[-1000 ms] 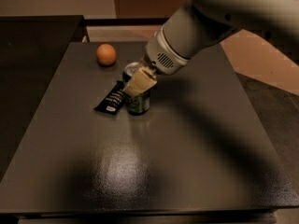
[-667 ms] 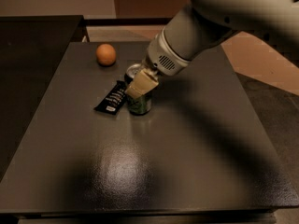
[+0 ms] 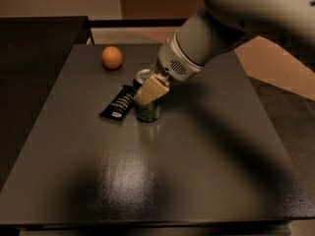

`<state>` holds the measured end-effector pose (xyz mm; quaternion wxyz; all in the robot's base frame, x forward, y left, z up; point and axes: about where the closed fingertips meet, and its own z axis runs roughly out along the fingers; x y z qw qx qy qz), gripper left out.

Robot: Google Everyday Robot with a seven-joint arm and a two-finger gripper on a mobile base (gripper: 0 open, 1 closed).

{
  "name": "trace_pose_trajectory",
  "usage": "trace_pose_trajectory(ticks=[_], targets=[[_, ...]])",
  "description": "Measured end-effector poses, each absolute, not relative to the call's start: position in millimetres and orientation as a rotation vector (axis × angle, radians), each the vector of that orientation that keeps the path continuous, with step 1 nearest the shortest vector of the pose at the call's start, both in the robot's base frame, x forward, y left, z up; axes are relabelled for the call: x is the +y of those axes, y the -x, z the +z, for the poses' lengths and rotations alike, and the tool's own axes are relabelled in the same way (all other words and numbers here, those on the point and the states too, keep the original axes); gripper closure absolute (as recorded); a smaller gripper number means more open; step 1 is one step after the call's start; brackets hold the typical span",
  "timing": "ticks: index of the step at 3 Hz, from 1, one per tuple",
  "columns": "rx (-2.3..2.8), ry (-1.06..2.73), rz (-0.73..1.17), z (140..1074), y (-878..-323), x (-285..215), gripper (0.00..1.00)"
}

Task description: Move green can near rxbar chocolate

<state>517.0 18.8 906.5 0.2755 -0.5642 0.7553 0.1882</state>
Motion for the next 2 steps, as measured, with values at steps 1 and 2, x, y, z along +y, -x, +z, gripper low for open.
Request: trace_pose_trajectory(ticks=[1,2], targets=[[2.028,1.519,0.505,907.1,-516.0,19.8,0.0],[2.028,1.519,0.505,907.2,-516.0,19.8,0.0]])
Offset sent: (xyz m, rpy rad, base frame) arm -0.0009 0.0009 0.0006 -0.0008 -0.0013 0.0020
